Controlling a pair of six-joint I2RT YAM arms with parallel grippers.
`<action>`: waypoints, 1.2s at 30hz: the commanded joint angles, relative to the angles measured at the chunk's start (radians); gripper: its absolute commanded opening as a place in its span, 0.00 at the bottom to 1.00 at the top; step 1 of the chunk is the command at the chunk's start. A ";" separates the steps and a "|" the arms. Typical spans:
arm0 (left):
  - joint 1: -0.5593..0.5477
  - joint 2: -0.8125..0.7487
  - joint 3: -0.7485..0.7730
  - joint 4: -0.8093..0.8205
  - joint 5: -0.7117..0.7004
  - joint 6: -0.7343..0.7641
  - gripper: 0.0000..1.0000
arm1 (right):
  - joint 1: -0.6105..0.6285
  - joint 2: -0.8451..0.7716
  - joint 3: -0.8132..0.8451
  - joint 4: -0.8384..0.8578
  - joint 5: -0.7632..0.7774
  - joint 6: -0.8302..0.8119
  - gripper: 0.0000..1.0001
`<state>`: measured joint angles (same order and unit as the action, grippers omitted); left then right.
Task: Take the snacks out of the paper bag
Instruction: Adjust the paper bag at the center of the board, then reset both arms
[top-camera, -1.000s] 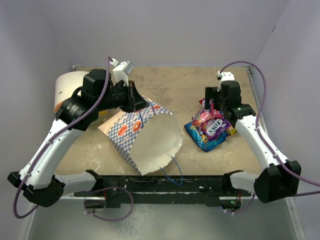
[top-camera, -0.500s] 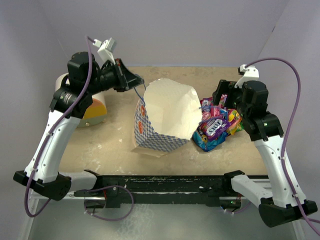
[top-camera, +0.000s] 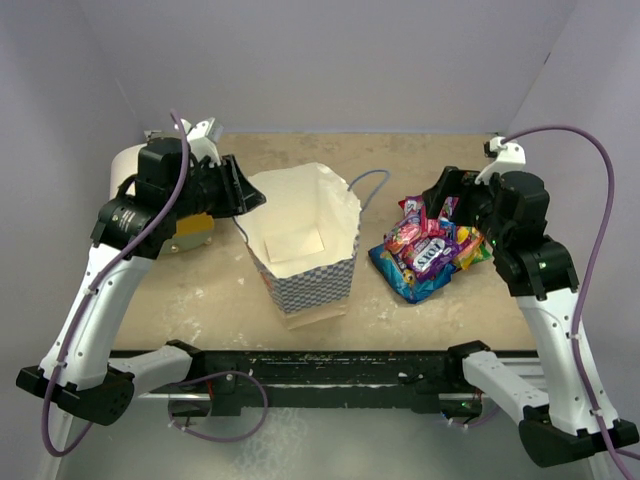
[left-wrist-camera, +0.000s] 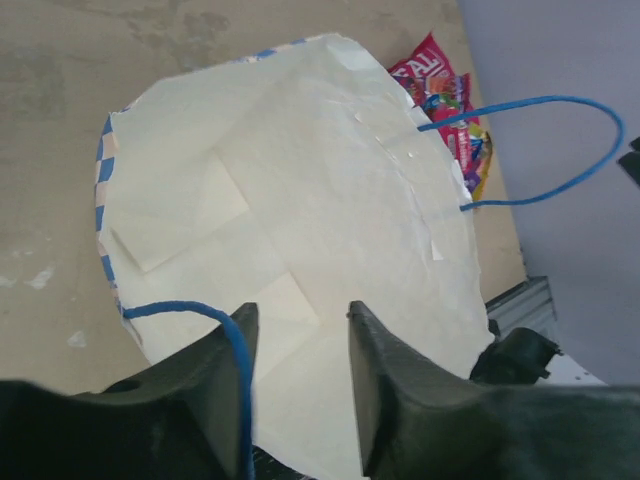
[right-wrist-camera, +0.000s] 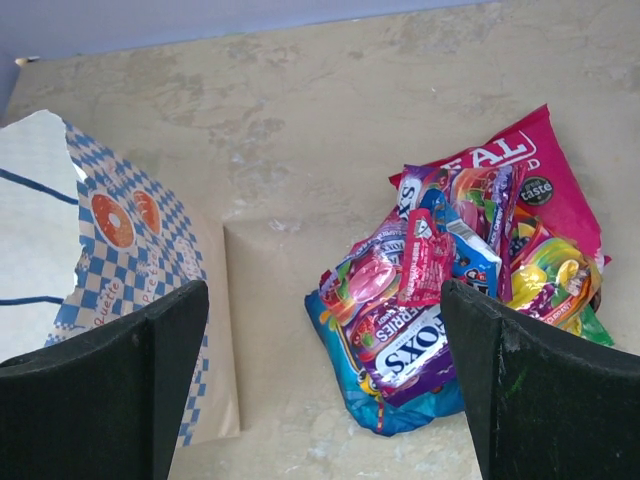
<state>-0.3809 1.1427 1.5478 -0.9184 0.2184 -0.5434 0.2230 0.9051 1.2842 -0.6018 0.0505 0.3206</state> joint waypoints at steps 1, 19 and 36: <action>0.005 -0.017 0.085 -0.035 -0.095 0.085 0.60 | -0.002 -0.032 0.058 -0.010 -0.033 0.045 1.00; 0.005 -0.170 0.031 -0.300 -0.366 -0.003 0.99 | -0.002 -0.058 0.053 -0.151 -0.036 0.086 0.99; 0.005 -0.218 0.436 -0.044 -0.353 0.161 0.99 | -0.002 -0.020 0.313 -0.182 -0.075 0.078 0.99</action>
<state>-0.3805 0.9539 1.8908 -1.1915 -0.2016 -0.4805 0.2230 0.8814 1.4715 -0.7998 0.0051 0.3935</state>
